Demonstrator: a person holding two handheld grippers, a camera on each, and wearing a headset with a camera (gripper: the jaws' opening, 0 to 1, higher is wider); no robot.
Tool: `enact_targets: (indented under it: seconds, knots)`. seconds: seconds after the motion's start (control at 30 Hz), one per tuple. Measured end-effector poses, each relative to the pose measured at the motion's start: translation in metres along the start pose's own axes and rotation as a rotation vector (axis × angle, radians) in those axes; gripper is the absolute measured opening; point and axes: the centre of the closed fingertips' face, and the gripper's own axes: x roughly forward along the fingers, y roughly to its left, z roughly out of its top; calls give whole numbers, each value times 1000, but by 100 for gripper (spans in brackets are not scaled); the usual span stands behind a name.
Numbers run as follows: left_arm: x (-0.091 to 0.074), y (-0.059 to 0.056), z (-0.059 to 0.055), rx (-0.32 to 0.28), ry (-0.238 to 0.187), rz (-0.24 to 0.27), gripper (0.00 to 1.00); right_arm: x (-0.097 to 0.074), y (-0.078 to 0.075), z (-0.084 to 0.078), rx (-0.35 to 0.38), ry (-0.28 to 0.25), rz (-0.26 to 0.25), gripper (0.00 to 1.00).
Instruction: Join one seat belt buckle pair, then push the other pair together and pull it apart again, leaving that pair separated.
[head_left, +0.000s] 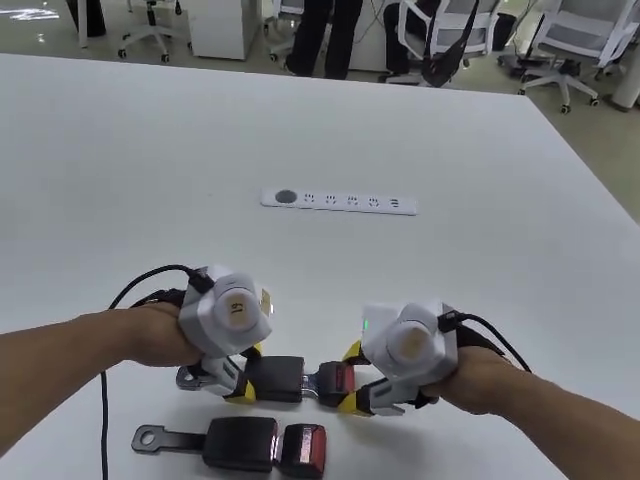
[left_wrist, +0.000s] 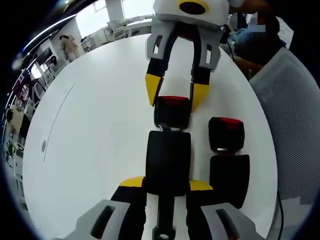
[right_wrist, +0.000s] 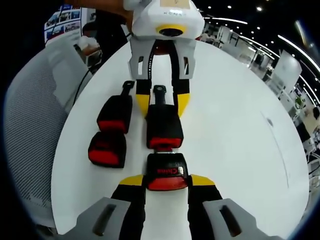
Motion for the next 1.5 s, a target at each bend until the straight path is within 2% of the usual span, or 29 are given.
enact_targets:
  seconds: [0.5, 0.67, 1.0, 1.5]
  knots:
    - [1, 1, 1, -7, 3, -4, 30, 4, 0, 4, 9, 17, -4, 26]
    - [1, 0, 1, 14, 16, -7, 29, 7, -1, 4, -4, 23, 1, 26]
    - [0, -4, 4, 7, 15, -8, 30, 7, 0, 4, -5, 27, 2, 26]
    - [2, -2, 0, -8, 16, -11, 31, 5, 2, 3, -15, 27, 11, 28]
